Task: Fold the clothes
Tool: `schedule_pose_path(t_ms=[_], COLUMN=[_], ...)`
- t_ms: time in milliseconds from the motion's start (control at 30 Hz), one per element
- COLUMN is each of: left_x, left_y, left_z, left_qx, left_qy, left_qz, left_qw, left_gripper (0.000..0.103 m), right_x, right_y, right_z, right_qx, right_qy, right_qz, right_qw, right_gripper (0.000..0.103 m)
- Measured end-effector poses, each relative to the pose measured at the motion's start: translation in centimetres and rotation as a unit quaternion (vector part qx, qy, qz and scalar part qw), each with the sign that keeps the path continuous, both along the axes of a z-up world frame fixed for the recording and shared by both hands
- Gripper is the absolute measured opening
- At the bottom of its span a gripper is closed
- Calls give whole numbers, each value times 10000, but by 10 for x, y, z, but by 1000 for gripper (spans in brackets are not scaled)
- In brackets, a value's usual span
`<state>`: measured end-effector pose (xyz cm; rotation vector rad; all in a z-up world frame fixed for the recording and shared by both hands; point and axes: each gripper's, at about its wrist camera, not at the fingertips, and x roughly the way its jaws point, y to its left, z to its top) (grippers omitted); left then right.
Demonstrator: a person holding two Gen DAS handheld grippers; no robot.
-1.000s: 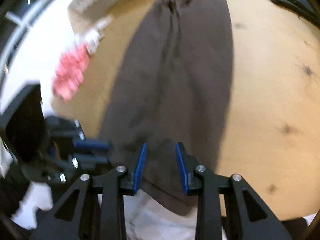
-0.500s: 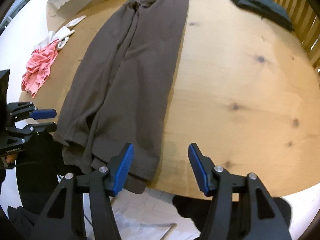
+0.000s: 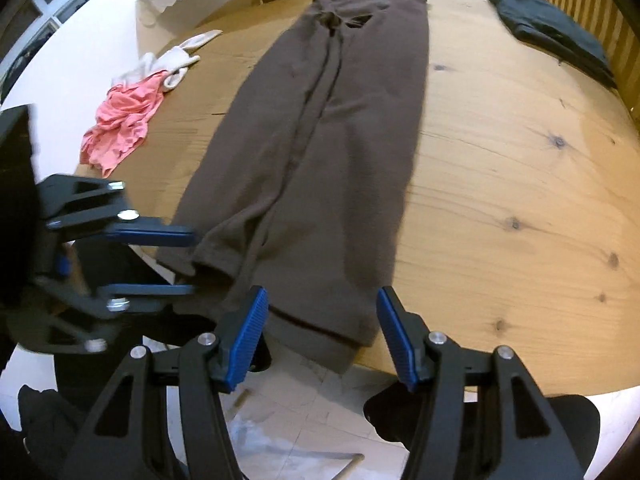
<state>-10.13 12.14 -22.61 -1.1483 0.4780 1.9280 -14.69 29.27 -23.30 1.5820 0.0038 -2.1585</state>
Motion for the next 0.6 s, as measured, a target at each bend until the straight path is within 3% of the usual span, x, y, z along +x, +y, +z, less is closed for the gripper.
schedule_pose_path(t_ms=[67,100,133,200,367,467,600], left_x=[-11,-16,-21,-29,-28,-27,-22], left_y=[-3,-5,-6,-12,-31,-32,-51], left_z=[-14,-19,-24,-28,3,3,9], left_qx=[-102,-117,-122,-56,791,676,483], left_qy=[-140,-238,-343,-539,-1249,-1301,-1117], left_qz=[-44,-82,-127,-122,-343,-401,-99], left_qw=[9998,9996,9993,9985,9884,9884,9925], left_gripper=[19,6,1,0,0,0,3], right_x=[4,4,3,-5,-19,-22,-15], right_y=[0,-1,-5,-17,-36,-51,-87], right_z=[2,0,-5,-14,-24,-19,-14], right_qx=[-50,-57,-53,-116,-329,-544,-573], right_qy=[-8,-19,-44,-95,-148,-67,216], right_qz=[28,16,-32,-133,-329,-51,692], right_qw=[10000,10000,10000,9998,9988,9985,9957], right_gripper=[55,52,50,43,43,42,27])
